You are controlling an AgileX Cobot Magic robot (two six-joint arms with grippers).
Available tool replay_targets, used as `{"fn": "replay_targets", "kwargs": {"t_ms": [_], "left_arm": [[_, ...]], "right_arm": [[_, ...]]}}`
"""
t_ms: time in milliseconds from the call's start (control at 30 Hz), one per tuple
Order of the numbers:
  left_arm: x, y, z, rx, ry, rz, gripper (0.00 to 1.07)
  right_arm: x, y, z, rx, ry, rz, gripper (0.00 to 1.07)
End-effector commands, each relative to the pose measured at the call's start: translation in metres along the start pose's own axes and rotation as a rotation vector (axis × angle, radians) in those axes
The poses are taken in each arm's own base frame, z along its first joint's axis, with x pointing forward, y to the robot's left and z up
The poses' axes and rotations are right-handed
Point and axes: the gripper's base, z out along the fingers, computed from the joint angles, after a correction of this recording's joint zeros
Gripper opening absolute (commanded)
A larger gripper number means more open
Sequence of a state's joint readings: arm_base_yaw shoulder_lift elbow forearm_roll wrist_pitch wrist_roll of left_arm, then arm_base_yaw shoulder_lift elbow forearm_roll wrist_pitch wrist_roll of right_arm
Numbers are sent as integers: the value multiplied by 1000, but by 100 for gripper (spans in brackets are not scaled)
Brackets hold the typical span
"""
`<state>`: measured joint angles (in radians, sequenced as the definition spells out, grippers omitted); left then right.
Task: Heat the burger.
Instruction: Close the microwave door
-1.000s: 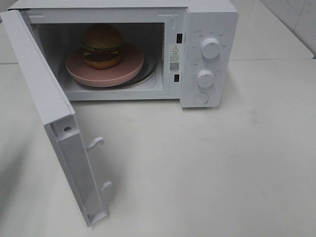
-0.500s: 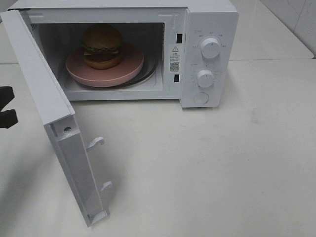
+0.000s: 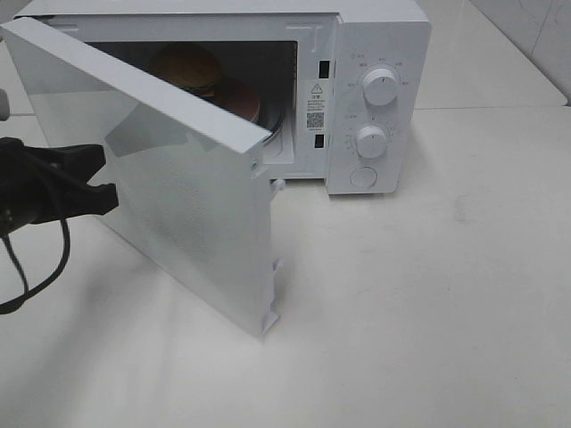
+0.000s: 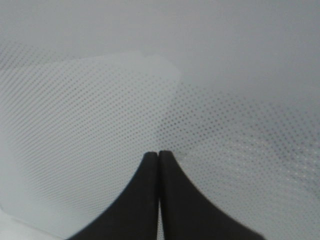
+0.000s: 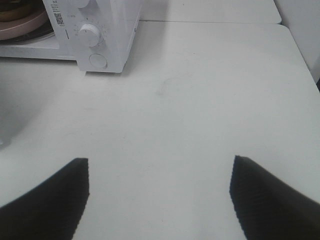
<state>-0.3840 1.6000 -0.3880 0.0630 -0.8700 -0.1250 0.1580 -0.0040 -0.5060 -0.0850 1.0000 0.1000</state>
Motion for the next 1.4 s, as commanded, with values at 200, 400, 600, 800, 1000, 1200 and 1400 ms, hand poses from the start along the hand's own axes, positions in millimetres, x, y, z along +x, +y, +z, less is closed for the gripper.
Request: {"fn": "replay_targets", "kwargs": {"t_ms": [200,400,600,800,1000,1200,1400], "left_arm": [[-12,-30,38,23,10,-4,0],[-21,-48,58,26,13,7,0],[-39,-67,80,21,-28,-9,0],[-48,-81,106,39,-12,-15,0],[-56,-88,132,40,14,-25,0],[-61,-90,150,11,15,-32,0],[-68,-94,163,10,3,3,0]], "right_arm": [[2,0,-3,6,-30,2,75],[2,0,-3,6,-30,1,75],[2,0,-3,6,-30,1,75],[2,0,-3,6,-30,1,75],[2,0,-3,6,-30,1,75],[2,0,-3,6,-30,1,75],[2,0,-3,6,-30,1,75]]}}
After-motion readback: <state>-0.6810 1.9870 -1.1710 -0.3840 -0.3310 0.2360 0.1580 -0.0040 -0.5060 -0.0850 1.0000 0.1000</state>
